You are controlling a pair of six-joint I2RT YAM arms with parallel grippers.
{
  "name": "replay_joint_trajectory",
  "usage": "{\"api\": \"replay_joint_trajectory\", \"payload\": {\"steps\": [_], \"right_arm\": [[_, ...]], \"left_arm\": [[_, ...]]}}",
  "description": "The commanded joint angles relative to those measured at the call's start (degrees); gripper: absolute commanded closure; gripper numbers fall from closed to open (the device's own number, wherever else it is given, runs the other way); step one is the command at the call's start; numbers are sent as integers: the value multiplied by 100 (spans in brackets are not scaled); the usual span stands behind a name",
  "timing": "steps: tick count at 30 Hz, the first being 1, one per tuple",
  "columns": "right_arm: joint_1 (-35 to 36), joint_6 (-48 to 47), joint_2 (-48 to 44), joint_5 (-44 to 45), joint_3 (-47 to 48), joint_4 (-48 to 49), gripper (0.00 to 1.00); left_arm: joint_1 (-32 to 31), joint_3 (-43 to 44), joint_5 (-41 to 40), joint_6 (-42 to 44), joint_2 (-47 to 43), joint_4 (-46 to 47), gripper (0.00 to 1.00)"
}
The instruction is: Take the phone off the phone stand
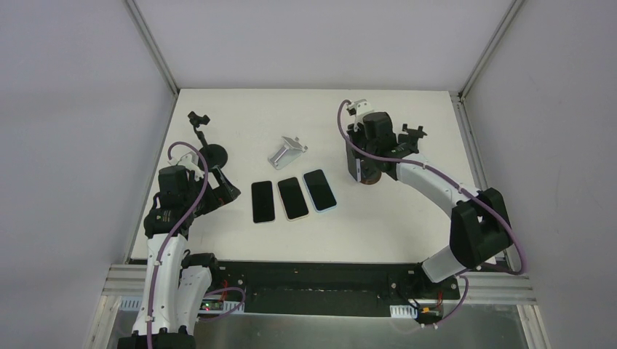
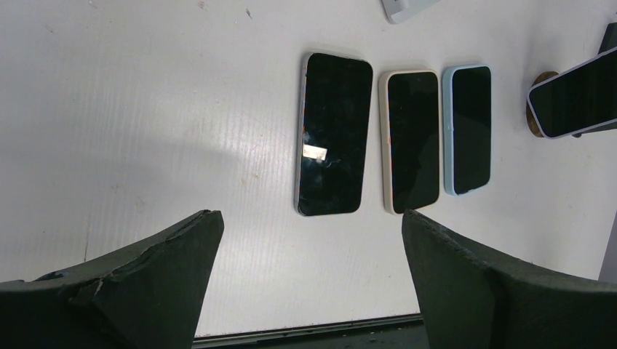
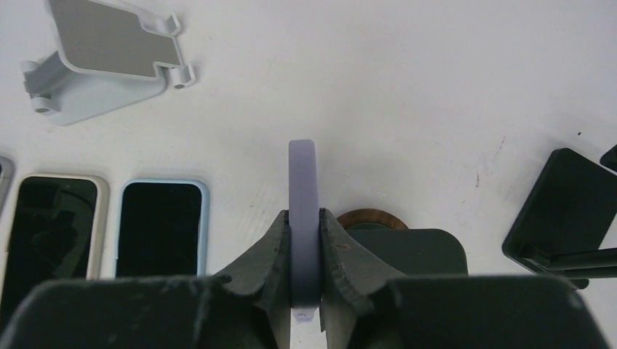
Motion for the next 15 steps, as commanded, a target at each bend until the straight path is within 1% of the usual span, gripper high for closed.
{"api": "replay_joint_trajectory", "payload": {"steps": [1, 4, 8, 15], "right_arm": [[16, -586, 26, 656, 163, 240, 100], [21, -849, 107, 1031, 205, -19, 100], [6, -1119, 182, 1376, 208, -78, 100], [-95, -1207, 217, 1770, 230, -82, 100]], "left_arm": [[88, 92, 72, -71, 3, 22, 0], [85, 92, 81, -71, 5, 22, 0], [83, 92, 88, -71, 6, 22, 0], [81, 91, 84, -71, 1, 22, 0]]}}
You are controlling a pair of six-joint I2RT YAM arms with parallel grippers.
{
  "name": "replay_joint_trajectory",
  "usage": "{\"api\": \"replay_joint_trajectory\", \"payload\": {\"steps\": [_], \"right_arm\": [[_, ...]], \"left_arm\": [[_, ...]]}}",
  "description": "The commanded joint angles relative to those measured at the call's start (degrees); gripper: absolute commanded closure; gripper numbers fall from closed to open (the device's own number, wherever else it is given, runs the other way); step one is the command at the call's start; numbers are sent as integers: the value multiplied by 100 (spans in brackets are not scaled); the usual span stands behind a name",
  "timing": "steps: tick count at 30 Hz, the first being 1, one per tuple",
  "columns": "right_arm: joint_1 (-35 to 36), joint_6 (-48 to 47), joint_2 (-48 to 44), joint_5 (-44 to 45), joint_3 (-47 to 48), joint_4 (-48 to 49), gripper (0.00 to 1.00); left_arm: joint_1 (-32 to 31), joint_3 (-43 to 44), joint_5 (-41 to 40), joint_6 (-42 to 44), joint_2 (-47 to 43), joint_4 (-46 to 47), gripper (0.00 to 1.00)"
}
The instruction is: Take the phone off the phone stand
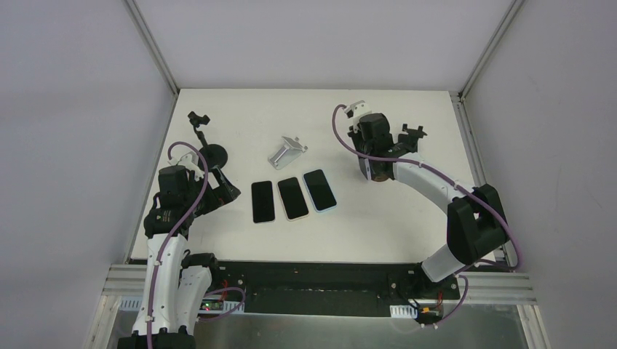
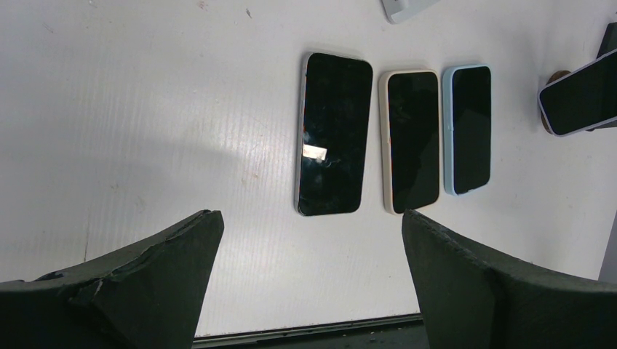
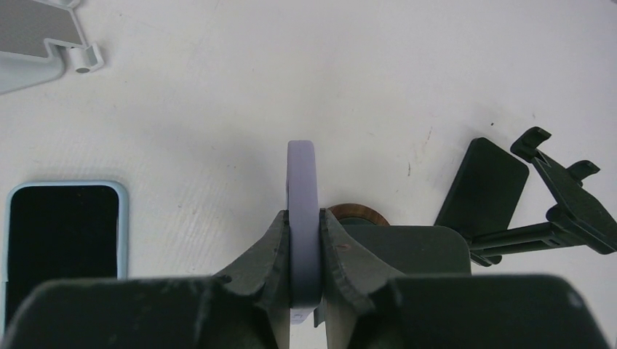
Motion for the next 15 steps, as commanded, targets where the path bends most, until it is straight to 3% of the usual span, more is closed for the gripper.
{"api": "replay_joint_trajectory", "payload": {"steps": [1, 7, 15], "right_arm": [[-137, -439, -3, 811, 212, -22, 100], [-124, -319, -368, -400, 382, -707, 100], [-305, -277, -320, -2473, 1469, -2962, 100]], "left_arm": [[85, 92, 93, -73, -3, 20, 0], [88, 92, 85, -73, 3, 19, 0], [88, 91, 85, -73, 3, 20, 0]]}}
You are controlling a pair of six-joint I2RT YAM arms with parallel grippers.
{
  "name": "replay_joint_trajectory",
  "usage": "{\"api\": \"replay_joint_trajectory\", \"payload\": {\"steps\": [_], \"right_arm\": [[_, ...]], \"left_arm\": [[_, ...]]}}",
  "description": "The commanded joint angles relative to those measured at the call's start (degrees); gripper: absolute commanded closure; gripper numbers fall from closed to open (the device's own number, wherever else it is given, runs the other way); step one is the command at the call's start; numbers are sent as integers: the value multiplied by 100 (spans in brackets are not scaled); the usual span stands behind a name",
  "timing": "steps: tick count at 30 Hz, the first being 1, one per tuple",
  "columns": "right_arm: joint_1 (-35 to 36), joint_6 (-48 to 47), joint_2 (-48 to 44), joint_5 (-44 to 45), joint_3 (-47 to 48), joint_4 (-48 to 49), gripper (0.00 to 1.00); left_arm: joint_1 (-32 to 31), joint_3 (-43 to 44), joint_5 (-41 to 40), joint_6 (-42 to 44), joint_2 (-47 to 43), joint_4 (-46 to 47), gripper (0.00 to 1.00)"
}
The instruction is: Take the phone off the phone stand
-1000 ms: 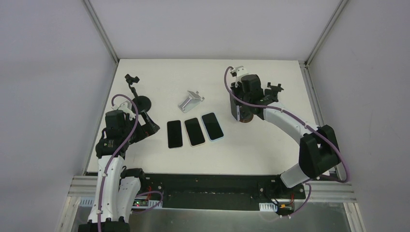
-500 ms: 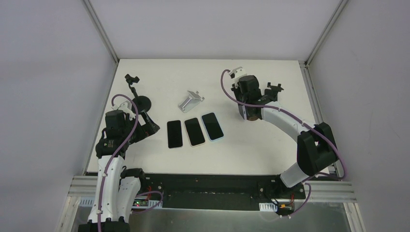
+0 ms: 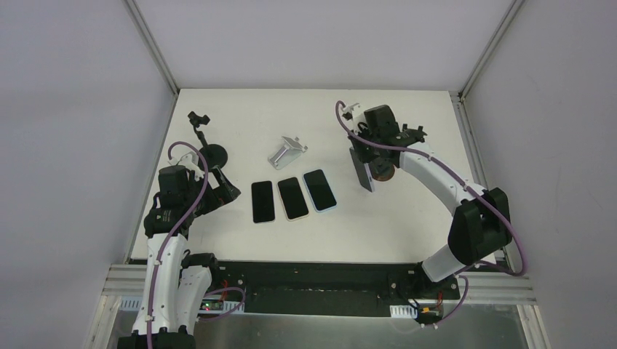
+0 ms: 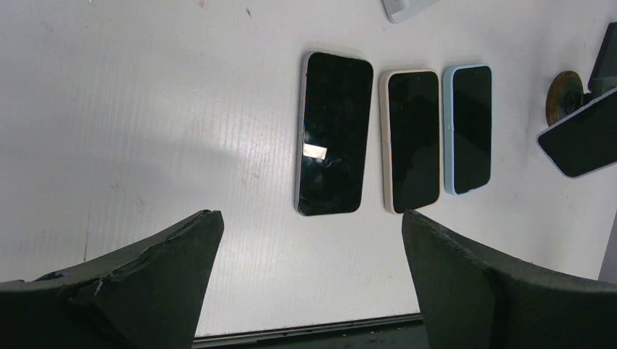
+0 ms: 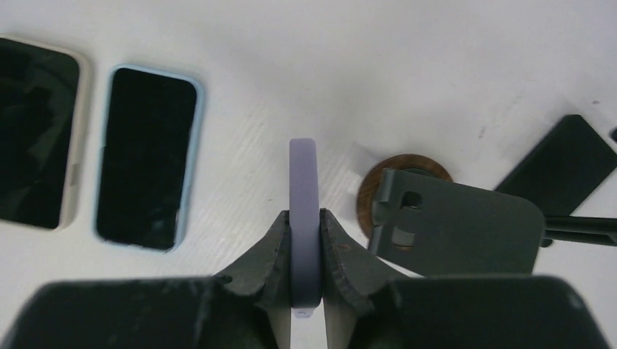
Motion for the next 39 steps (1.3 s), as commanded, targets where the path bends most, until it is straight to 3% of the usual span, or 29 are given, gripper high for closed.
{"api": "replay_joint_trajectory", "payload": {"steps": [1, 5, 9, 17, 27, 39], "right_arm": [[-193, 65, -206, -1554, 894, -1343, 100], [-365, 108, 362, -2870, 1690, -2521, 100], [-371, 64, 1142, -3289, 2337, -3241, 100], [-342, 830, 1693, -2755, 2257, -2581, 100], [-346, 554, 2465, -2433, 2710, -2864, 100], [-298, 1070, 2887, -1926, 2719, -2085, 100]], "left_arm": [[88, 89, 84, -71, -17, 23, 0], [86, 91, 83, -71, -4, 22, 0], [87, 92, 71, -71, -4, 22, 0], [85, 92, 73, -71, 1, 22, 0], [87, 83, 90, -79, 20, 22, 0], [88, 87, 96, -79, 22, 22, 0]]}}
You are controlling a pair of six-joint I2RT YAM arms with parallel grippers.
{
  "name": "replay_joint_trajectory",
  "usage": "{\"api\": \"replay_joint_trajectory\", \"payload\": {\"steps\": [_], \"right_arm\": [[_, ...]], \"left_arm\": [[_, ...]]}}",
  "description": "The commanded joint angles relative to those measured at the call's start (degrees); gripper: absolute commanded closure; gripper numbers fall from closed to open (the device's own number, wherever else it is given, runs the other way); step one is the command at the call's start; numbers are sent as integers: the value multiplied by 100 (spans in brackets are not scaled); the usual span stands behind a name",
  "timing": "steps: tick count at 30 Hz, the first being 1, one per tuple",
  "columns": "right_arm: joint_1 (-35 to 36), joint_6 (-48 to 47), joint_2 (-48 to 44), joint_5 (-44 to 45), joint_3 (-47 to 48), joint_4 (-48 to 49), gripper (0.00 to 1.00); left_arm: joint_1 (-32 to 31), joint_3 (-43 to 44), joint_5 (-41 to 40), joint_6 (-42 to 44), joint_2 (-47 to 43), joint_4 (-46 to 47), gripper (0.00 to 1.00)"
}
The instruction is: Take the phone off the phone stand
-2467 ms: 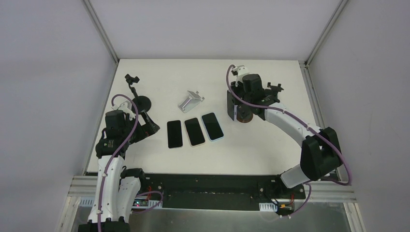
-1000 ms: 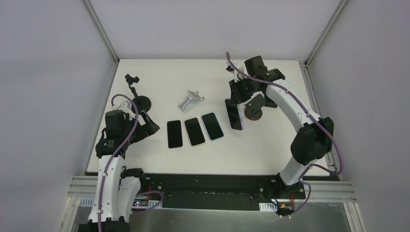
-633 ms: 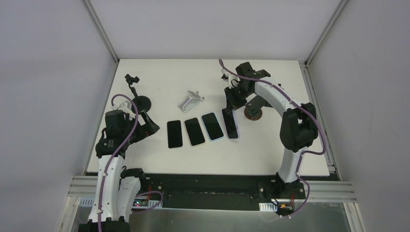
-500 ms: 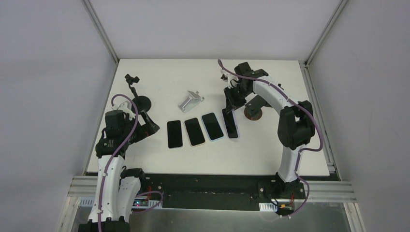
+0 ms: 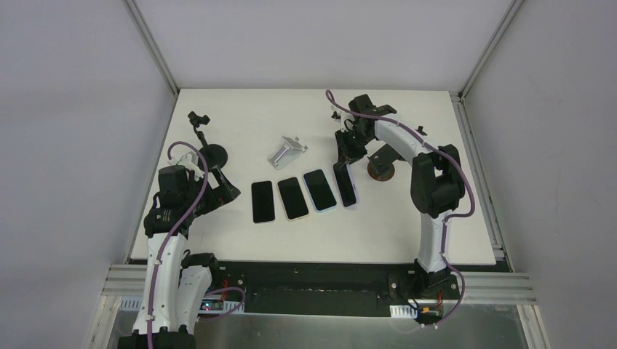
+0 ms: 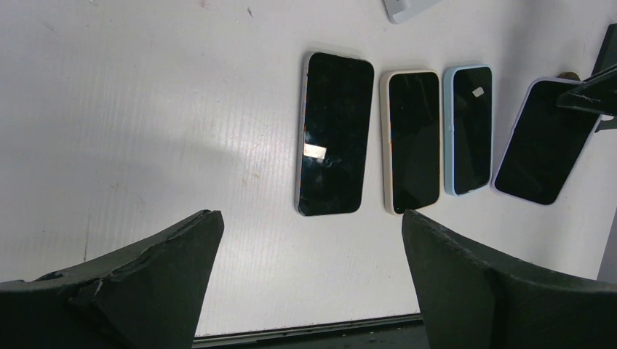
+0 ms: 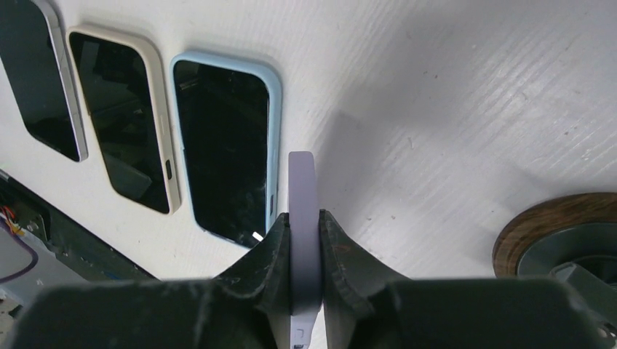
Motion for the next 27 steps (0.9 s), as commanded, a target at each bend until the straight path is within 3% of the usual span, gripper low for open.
{"api": "replay_joint_trajectory", "payload": {"steps": [1, 12, 23, 27], "right_arm": [[68, 197, 213, 441, 170, 348, 100], [186, 353, 751, 705, 632, 180, 99], [217, 467, 830, 917, 677, 123, 61], [222, 539, 869, 1028, 734, 69, 56]], "left_arm": [[53, 86, 81, -77, 2, 22, 0], [51, 91, 75, -77, 2, 22, 0], [46, 91, 75, -77, -1, 22, 0], [53, 92, 70, -77, -2, 22, 0]]}}
